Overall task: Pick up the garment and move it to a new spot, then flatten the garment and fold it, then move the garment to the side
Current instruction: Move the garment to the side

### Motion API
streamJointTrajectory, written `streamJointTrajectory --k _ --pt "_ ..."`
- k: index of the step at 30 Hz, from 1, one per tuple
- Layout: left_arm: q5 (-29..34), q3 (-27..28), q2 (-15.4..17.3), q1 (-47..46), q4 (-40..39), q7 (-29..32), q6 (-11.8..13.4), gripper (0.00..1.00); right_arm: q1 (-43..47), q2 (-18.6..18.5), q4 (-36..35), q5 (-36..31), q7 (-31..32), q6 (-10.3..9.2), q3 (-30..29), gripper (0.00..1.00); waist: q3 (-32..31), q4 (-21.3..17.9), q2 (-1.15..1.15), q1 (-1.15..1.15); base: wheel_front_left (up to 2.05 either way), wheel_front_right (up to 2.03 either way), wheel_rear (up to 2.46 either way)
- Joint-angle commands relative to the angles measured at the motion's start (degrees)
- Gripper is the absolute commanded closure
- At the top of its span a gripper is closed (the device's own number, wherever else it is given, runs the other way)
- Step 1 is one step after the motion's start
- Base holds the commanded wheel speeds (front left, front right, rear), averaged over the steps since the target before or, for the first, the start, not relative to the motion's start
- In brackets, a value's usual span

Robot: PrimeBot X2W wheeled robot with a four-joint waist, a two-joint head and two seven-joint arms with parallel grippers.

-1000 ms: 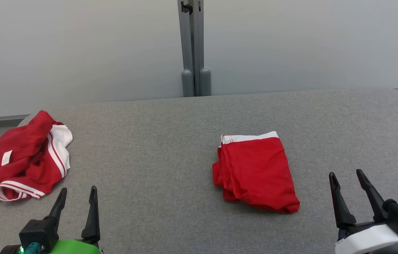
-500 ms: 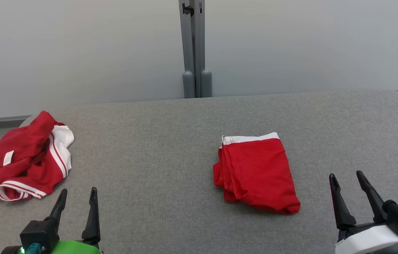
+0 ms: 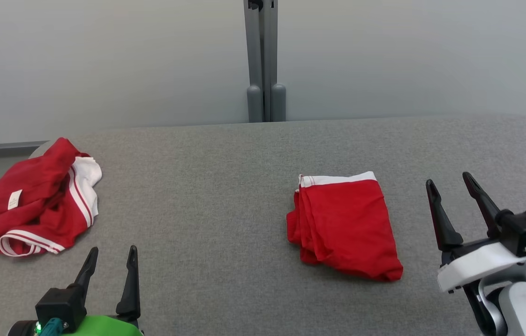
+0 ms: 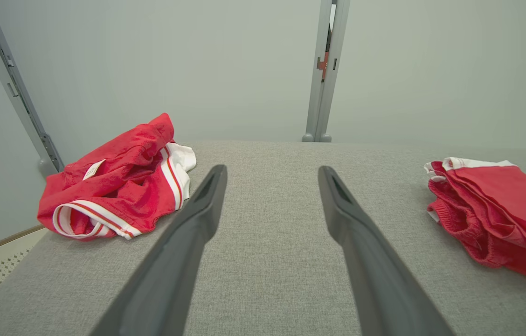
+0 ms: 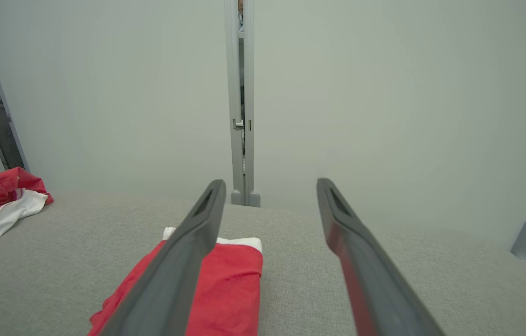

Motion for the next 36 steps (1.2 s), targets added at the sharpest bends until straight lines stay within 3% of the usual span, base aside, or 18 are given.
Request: streamJointTrajectory --k 1,23,35,36 --pt "-0.45 -0.15 0.13 -1.21 0.16 -0.27 -0.22 0.0 -1.91 -0.75 1.16 -1.02 0.16 0.03 0.75 0.0 0.84 0.95 0.0 0.0 0.0 0.0 0.0" --pt "-0.62 -3.22 -1.24 -7.83 2.91 -2.49 -1.06 0.0 -18.66 -2.25 34.13 -0.86 -1.57 0.03 4.23 0.0 10.68 8.54 0.0 0.0 0.0 0.0 0.0" --pt "-0.84 -3.97 -1.96 -9.6 5.64 -4.45 -0.69 0.0 -16.82 -0.22 45.21 1.93 -2.94 0.02 6.25 0.0 12.13 8.14 0.0 0.0 0.0 0.0 0.0" --pt "-0.93 -4.05 -2.0 -9.81 5.78 -4.58 -0.75 0.0 -16.99 0.11 46.1 2.47 -2.58 0.02 6.49 0.27 12.19 8.02 0.0 0.0 0.0 0.0 0.0"
